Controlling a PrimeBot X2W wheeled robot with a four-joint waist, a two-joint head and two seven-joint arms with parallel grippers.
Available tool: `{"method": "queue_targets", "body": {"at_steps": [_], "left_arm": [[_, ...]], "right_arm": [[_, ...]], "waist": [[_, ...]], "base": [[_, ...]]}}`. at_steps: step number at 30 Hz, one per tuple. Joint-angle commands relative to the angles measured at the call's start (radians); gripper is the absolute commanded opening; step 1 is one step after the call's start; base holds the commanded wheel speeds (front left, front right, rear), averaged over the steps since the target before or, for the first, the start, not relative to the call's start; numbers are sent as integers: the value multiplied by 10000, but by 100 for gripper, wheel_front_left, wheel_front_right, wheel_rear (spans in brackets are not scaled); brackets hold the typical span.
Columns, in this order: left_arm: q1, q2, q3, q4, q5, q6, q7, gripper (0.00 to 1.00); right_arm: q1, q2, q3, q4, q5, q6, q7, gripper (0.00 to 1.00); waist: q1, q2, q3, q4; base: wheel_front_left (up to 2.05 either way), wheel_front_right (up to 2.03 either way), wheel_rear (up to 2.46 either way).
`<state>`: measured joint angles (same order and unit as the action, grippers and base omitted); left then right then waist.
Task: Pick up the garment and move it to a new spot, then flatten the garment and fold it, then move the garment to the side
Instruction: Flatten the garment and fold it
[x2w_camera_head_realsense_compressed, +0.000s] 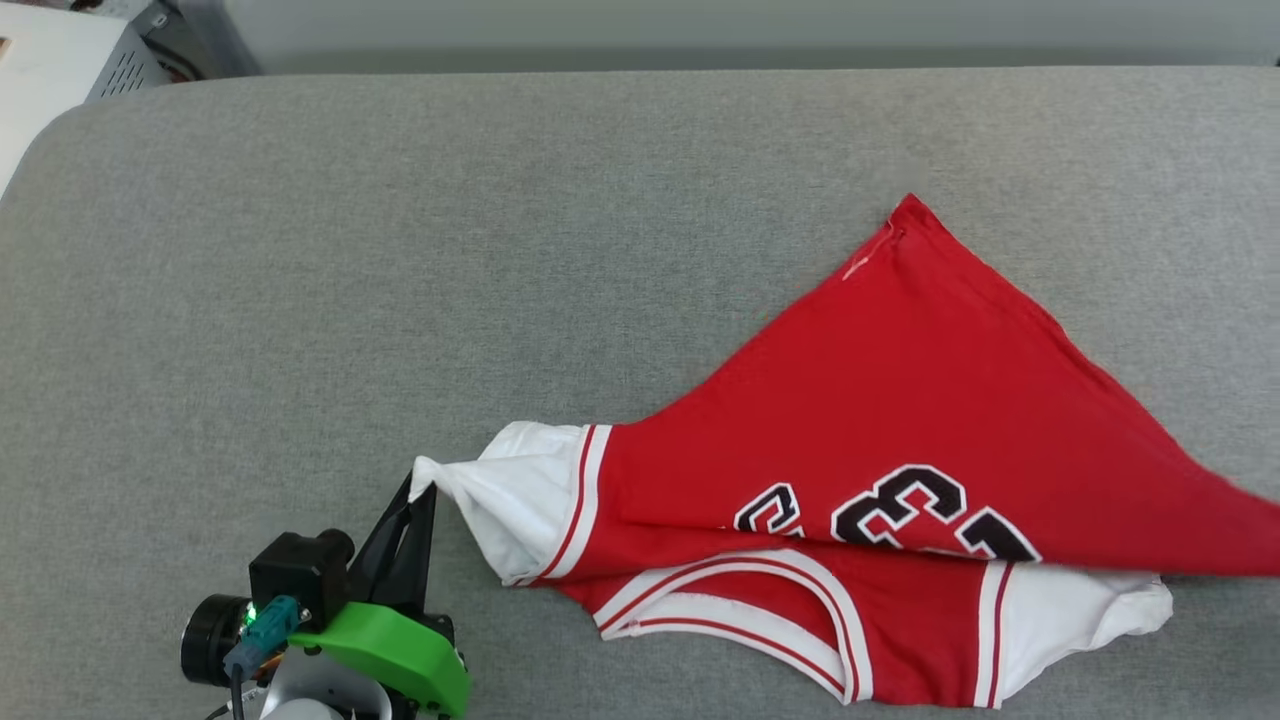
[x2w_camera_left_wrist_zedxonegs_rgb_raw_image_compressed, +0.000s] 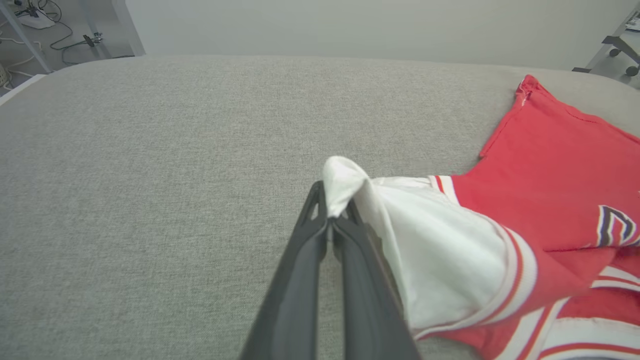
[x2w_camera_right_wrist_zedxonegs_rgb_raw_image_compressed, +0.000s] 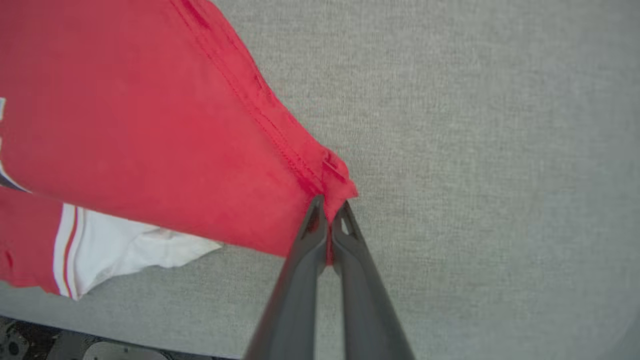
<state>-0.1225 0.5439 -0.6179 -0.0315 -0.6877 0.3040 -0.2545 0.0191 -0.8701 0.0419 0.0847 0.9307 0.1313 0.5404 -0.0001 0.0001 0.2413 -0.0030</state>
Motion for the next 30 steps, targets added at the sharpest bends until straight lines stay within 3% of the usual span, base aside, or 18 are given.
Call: {"method": "queue_targets", "body": {"at_steps": [1,6,13,14,15,25,30], "left_arm": [[136,84,20,14,-142,57,9,0],[56,93,-30,49,-122,50,69,0],[-56,34,-108,181,-118,20,117,0],[-41,30,-108,199,-127,30,116,0],[-20,26,-105,210,-139,41,114,0],[-98,61,-156,80,-88,80,152,0],[-329,61,-197,-75,28,96,195,0]], "right_arm": [[439,199,-152,-64,13,-6,170,0],[1509,1216,-477,153,-441,-6,318,0],[1576,2103,-260,885,-1055,-6,45,0],[1489,2155,-366,933,-1110,-6,-63,37],[1416,2164,-419,916,-1151,-6,-119,100],[466,1709,-1803,-895,-1380,-6,-688,100],[-923,1518,-1571,-1992,-1915,-6,-578,100]], "waist": [[1,-1,-200,-208],[1,-1,-59,-138],[1,-1,1,-62],[1,-1,-22,-76],[1,-1,-52,-97],[1,-1,-103,4],[1,-1,189,155]], "base": [[0,0,0],[0,0,0],[0,0,0],[0,0,0],[0,0,0],[0,0,0],[0,0,0]]}}
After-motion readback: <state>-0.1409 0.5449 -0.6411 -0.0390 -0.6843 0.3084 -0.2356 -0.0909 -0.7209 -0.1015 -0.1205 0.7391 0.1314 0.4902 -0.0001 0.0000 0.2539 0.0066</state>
